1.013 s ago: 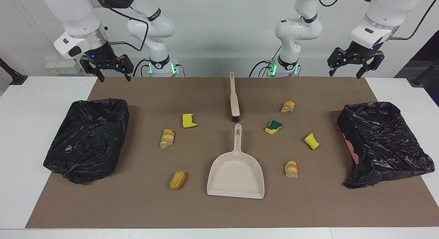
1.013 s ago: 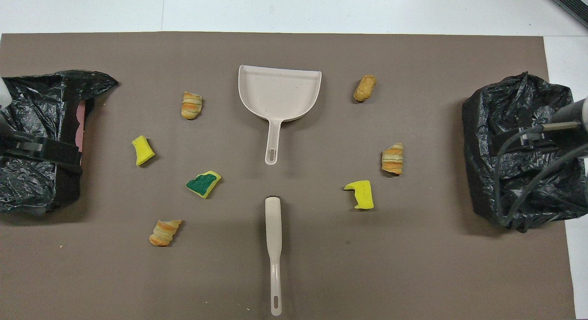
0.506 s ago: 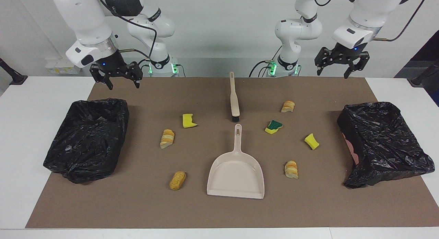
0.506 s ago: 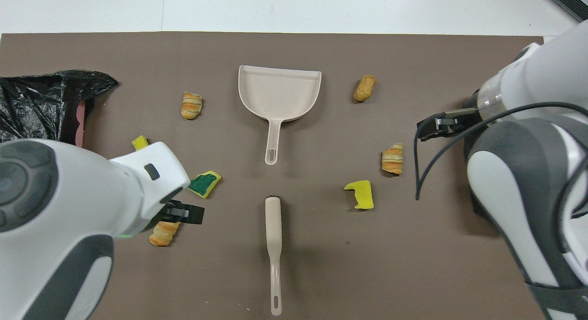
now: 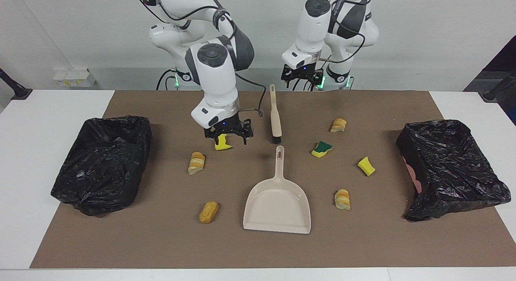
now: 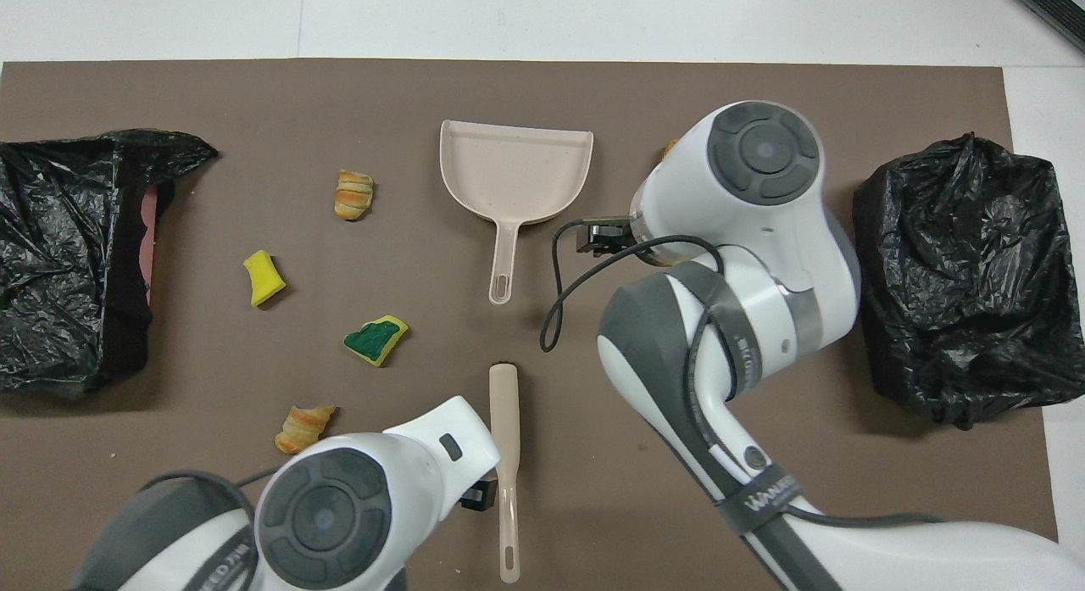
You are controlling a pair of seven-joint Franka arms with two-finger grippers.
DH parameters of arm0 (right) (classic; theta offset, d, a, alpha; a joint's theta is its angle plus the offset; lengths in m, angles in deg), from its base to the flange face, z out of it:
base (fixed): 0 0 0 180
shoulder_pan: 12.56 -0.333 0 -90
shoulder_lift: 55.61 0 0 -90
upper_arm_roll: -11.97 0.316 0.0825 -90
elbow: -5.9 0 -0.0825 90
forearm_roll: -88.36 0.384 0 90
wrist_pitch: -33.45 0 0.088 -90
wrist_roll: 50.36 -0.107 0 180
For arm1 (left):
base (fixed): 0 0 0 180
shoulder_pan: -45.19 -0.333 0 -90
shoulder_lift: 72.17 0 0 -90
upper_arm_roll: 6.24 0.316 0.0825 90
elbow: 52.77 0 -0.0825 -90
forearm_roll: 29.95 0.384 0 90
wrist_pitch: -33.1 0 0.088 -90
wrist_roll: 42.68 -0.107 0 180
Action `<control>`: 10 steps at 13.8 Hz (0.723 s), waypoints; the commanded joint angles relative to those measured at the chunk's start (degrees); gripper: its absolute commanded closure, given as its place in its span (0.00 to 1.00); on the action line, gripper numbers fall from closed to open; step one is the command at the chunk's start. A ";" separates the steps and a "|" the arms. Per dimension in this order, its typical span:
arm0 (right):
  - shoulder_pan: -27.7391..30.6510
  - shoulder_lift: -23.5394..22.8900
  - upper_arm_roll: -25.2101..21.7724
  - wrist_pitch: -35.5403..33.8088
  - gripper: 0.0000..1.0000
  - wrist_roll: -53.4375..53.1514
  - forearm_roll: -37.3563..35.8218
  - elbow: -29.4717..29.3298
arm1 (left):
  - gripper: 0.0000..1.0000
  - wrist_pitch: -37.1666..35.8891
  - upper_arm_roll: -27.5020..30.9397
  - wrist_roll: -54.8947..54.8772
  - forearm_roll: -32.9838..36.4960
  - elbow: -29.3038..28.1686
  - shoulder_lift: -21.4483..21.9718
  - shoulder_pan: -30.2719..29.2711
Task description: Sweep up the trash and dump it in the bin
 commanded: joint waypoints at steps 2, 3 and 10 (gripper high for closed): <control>-4.03 -6.26 -0.25 5.03 0.00 -7.37 -0.59 -3.65 | 0.00 9.92 -6.89 7.35 -2.50 -7.32 0.04 1.82; -5.09 -8.54 -0.25 5.66 0.00 -9.65 -0.77 -5.22 | 0.00 13.53 -9.62 9.65 -2.58 -9.60 0.12 1.82; -7.30 -17.00 -0.25 9.00 0.00 -13.98 -2.00 -13.41 | 0.00 22.88 -13.34 13.63 -2.67 -10.86 -10.16 2.08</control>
